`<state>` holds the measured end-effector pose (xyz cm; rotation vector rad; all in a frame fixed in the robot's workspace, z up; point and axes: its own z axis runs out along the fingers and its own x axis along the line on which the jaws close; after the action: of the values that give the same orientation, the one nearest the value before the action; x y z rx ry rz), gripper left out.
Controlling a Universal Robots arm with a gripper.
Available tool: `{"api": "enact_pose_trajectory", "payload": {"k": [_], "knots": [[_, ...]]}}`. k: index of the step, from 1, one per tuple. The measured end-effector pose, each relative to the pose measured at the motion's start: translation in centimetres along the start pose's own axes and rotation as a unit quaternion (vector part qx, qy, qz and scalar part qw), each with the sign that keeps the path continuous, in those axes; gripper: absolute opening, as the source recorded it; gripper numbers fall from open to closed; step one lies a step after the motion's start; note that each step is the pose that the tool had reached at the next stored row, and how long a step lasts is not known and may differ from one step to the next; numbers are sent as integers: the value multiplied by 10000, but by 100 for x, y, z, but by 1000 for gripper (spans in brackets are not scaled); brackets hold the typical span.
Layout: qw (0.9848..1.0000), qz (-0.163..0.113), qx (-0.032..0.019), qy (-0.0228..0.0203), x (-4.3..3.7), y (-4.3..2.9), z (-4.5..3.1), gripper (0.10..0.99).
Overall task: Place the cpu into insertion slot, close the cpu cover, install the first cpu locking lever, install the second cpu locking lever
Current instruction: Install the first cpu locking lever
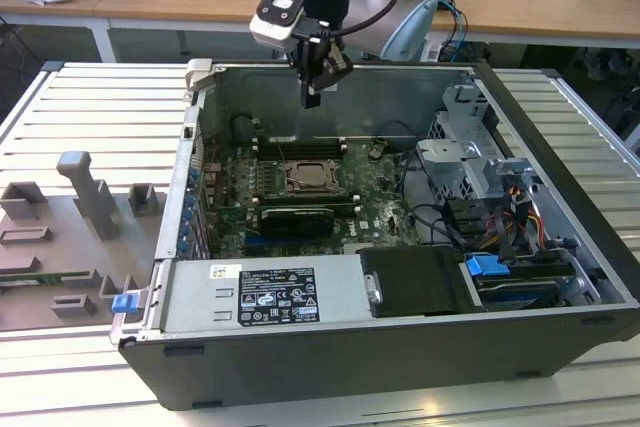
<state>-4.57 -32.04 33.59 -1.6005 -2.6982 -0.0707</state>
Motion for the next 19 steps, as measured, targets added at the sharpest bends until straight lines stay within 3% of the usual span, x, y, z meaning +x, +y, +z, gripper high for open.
{"api": "enact_pose_trajectory", "payload": {"k": [2, 8, 19], "knots": [[9998, -212, 6, 8, 0, 0, 2, 106], [9970, -774, 20, 29, 0, 0, 3, 106], [9938, -1115, 29, 41, 0, 0, 3, 106]]}}
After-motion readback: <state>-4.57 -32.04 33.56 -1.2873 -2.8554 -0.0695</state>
